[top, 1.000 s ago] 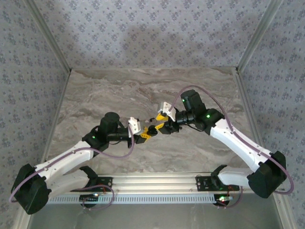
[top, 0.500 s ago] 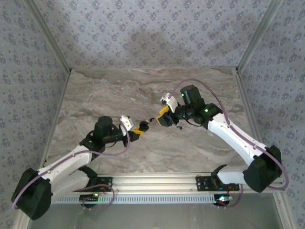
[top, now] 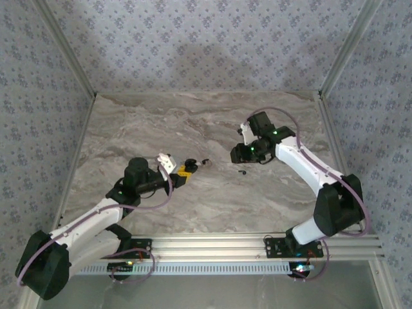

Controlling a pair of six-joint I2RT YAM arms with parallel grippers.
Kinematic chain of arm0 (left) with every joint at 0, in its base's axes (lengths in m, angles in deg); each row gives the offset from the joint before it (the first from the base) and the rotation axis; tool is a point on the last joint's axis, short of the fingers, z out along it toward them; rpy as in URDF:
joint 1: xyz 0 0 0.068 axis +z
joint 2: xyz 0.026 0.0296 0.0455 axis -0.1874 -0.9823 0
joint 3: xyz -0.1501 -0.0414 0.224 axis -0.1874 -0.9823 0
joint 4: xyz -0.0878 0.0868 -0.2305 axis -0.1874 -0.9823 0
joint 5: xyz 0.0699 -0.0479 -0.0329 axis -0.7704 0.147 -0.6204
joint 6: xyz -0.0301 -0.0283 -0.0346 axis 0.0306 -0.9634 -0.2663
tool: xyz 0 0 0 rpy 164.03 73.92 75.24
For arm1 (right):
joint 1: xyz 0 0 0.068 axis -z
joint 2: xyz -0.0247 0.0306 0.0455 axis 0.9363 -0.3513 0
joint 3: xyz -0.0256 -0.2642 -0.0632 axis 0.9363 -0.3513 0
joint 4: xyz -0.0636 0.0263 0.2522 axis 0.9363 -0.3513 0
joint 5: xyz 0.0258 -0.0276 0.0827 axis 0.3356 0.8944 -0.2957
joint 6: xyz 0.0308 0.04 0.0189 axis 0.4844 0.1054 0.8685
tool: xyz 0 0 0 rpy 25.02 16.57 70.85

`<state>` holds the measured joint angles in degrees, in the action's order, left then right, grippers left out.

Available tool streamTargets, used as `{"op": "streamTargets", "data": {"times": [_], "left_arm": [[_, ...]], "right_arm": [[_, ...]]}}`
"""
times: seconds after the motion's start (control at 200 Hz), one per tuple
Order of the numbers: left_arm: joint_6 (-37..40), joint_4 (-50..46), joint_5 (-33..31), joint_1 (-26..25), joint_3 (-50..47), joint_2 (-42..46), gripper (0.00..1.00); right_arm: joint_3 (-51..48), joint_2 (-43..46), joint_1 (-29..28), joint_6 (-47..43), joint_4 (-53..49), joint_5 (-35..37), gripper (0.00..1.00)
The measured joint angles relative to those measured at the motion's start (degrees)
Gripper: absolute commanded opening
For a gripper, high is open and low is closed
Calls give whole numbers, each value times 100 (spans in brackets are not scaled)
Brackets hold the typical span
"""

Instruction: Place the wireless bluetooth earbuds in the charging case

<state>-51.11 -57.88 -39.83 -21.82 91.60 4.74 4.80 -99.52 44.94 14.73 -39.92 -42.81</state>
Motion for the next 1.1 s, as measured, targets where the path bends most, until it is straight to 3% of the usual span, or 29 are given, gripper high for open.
{"op": "streamTargets", "data": {"times": [0.38, 0.819, 1.099], "left_arm": [[0, 0, 0, 0, 0, -63, 12], [0, -9, -20, 0, 0, -85, 13], [2, -28, -68, 0, 0, -79, 13]], "right_arm": [[-695, -726, 15, 1145, 83, 286, 45], [-693, -1423, 262, 1340, 879, 367, 46], [-389, -1716, 304, 1340, 745, 345, 45]]}}
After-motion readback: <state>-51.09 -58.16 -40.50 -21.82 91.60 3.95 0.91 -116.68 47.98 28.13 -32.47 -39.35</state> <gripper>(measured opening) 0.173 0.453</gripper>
